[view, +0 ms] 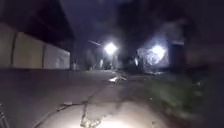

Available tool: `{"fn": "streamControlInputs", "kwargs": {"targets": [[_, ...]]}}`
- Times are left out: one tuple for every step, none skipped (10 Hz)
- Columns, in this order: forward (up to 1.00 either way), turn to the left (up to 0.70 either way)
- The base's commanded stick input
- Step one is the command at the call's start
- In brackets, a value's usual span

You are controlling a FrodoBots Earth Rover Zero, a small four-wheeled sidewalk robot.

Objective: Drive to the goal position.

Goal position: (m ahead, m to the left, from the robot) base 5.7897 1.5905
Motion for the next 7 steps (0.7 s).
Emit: {"fn": "streamControlInputs", "kwargs": {"targets": [[0.69,0.00],[0.69,0.00],[0.69,0.00],[0.69,-0.28],[0.69,-0.07],[0.69,-0.01],[0.69,-0.01]]}}
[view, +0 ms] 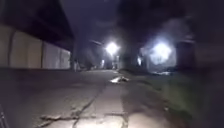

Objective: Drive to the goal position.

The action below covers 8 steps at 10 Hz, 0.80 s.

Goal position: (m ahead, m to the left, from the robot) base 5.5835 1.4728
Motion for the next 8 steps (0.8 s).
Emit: {"fn": "streamControlInputs", "kwargs": {"targets": [[0.69,0.00],[0.69,0.00],[0.69,0.00],[0.69,0.00],[0.69,0.00],[0.69,0.00],[0.69,0.00],[0.69,0.00]]}}
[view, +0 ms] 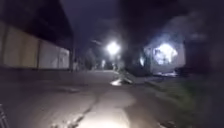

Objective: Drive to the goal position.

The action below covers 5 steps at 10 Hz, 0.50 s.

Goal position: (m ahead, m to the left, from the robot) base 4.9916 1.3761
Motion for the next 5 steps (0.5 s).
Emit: {"fn": "streamControlInputs", "kwargs": {"targets": [[0.69,0.00],[0.69,0.00],[0.69,0.00],[0.69,0.00],[0.69,0.00]]}}
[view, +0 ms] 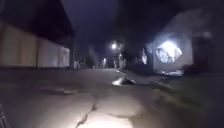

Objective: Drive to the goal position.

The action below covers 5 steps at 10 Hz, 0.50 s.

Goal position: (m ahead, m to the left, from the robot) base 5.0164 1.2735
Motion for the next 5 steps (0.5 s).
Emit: {"fn": "streamControlInputs", "kwargs": {"targets": [[0.69,0.00],[0.69,0.00],[0.69,0.00],[0.69,0.00],[0.69,0.00]]}}
